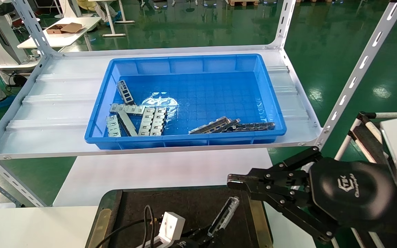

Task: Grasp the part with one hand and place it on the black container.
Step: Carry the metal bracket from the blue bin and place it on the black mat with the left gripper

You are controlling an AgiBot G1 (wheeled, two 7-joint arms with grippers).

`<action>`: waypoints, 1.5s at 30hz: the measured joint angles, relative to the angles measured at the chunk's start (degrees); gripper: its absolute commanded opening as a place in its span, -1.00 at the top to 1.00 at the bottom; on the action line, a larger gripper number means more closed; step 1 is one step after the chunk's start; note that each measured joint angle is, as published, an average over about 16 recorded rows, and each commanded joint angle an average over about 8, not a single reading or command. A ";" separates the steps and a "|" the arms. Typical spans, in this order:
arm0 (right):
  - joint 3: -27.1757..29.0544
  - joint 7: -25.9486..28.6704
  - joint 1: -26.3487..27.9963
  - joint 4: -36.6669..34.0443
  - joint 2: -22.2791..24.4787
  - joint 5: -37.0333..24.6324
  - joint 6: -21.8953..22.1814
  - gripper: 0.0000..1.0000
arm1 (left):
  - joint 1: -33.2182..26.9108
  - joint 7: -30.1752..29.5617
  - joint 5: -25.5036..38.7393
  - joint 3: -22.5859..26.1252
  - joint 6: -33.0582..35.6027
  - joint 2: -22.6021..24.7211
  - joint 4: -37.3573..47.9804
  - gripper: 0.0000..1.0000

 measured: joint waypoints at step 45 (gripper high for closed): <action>-0.04 -0.02 0.01 0.00 0.01 0.03 0.02 0.07 | -5.39 -3.27 -22.55 19.54 -37.08 15.54 7.74 0.09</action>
